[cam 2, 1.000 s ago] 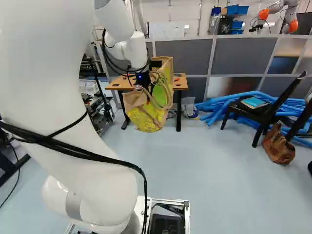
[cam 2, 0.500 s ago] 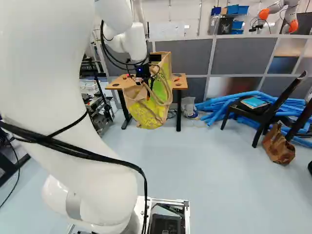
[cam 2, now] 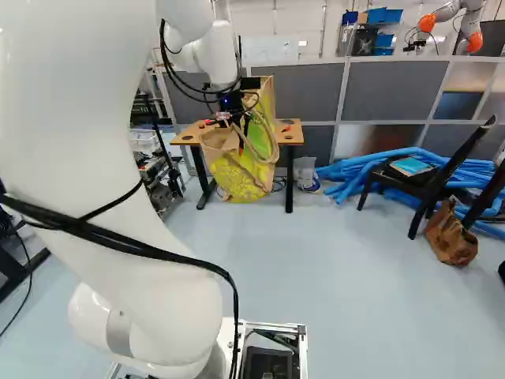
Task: Pick up the bag on the ground and place it on the table
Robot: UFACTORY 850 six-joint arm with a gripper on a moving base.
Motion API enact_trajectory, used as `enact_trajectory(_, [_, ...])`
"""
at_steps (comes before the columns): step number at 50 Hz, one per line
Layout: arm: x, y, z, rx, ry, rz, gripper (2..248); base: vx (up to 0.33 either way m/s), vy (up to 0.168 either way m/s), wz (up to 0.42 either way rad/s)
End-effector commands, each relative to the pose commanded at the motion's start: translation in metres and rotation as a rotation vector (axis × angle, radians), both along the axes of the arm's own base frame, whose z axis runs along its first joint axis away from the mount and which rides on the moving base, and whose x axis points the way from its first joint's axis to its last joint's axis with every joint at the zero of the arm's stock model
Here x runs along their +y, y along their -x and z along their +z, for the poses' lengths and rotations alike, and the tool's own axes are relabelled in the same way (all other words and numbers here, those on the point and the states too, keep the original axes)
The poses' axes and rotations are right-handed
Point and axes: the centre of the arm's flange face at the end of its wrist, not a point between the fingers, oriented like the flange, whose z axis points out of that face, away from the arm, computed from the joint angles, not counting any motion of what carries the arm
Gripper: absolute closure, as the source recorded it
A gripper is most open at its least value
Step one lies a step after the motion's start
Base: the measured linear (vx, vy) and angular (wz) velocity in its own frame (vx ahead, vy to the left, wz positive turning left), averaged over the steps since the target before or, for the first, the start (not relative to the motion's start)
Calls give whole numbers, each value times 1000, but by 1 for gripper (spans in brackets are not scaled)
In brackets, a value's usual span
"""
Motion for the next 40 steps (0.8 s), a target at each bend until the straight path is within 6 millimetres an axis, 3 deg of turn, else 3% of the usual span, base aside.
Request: enact_trajectory(40, [-3, -8, 56, 47, 51, 17, 228, 0, 0, 0])
